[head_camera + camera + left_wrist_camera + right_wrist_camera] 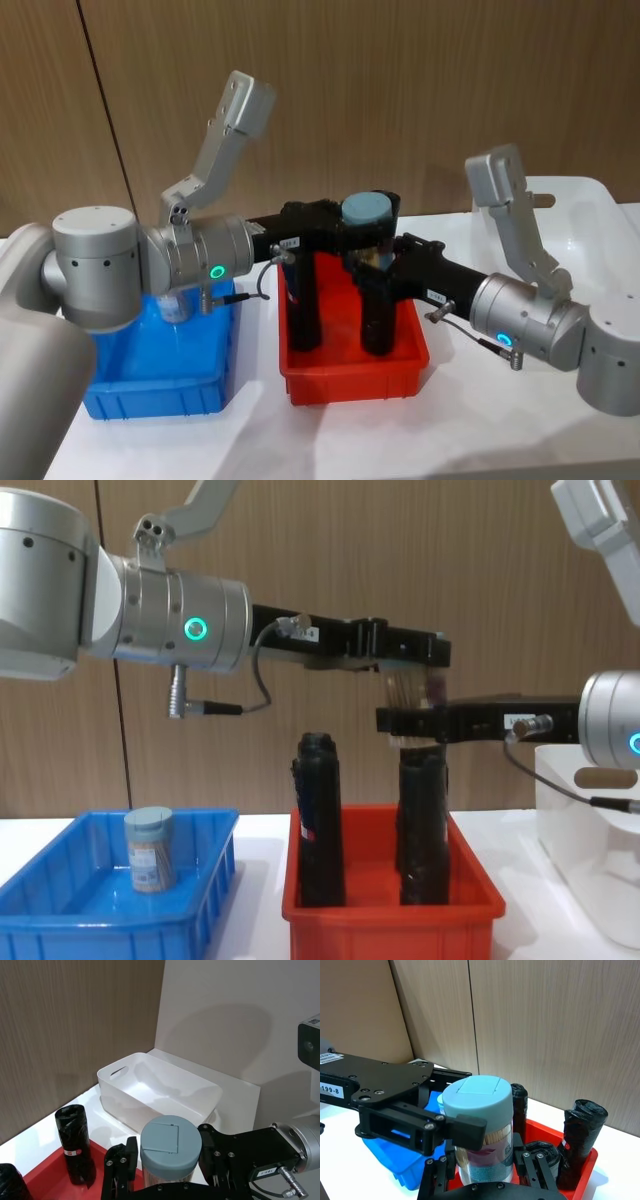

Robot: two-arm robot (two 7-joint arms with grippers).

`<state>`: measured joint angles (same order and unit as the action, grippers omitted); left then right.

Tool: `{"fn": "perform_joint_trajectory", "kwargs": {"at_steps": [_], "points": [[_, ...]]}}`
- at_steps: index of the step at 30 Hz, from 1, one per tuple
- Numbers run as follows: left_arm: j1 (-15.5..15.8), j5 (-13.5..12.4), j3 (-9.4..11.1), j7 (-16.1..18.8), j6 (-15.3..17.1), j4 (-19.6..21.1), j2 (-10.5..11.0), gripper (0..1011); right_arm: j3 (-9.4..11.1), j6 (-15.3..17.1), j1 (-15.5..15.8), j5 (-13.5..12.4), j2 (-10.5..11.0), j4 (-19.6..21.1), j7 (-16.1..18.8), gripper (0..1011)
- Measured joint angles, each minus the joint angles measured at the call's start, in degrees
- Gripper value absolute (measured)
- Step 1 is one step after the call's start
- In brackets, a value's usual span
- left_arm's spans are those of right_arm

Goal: Pick the cotton swabs from the blue box and place them into the white box.

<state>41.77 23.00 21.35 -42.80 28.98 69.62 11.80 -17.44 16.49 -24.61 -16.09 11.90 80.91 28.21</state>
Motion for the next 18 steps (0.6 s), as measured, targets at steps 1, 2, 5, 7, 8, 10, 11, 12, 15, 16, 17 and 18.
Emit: {"fn": "perform_joint_trajectory", "kwargs": {"at_steps": [1, 2, 5, 7, 8, 10, 11, 12, 15, 16, 17, 18], "points": [[0.0, 0.0, 0.0, 0.0, 0.0, 0.0, 0.0, 799, 0.0, 0.0, 0.0, 0.0, 0.0, 0.0, 0.0, 642], [0.0, 0.0, 0.0, 0.0, 0.0, 0.0, 0.0, 799, -0.1, 0.0, 0.0, -0.1, 0.0, 0.0, 0.0, 641], [0.0, 0.0, 0.0, 0.0, 0.0, 0.0, 0.0, 896, -0.1, 0.0, 0.0, -0.1, 0.1, 0.1, -0.1, 641], [0.0, 0.0, 0.0, 0.0, 0.0, 0.0, 0.0, 948, -0.1, -0.1, 0.0, -0.2, 0.1, 0.1, -0.1, 641], [0.0, 0.0, 0.0, 0.0, 0.0, 0.0, 0.0, 980, -0.2, -0.1, 0.0, -0.2, 0.1, 0.1, -0.1, 642], [0.0, 0.0, 0.0, 0.0, 0.0, 0.0, 0.0, 1002, -0.2, -0.1, 0.1, -0.2, 0.2, 0.2, -0.1, 641], [0.0, 0.0, 0.0, 0.0, 0.0, 0.0, 0.0, 999, -0.2, -0.2, 0.1, -0.3, 0.2, 0.2, -0.1, 641], [0.0, 0.0, 0.0, 0.0, 0.0, 0.0, 0.0, 999, -0.2, -0.2, 0.1, -0.3, 0.2, 0.2, -0.1, 641], [0.0, 0.1, 0.0, 0.0, -0.1, 0.0, 0.0, 1000, -0.3, -0.2, 0.2, -0.3, 0.2, 0.3, -0.1, 641], [0.0, 0.1, 0.0, 0.0, -0.1, 0.0, 0.0, 1000, -0.3, -0.3, 0.2, -0.3, 0.3, 0.3, -0.1, 642], [0.0, 0.1, 0.0, 0.0, -0.1, 0.0, 0.0, 1000, -0.3, -0.3, 0.2, -0.3, 0.3, 0.3, -0.2, 642], [0.0, 0.1, 0.0, 0.0, -0.1, 0.0, 0.0, 999, -0.3, -0.3, 0.3, -0.4, 0.3, 0.3, -0.2, 641]]}}
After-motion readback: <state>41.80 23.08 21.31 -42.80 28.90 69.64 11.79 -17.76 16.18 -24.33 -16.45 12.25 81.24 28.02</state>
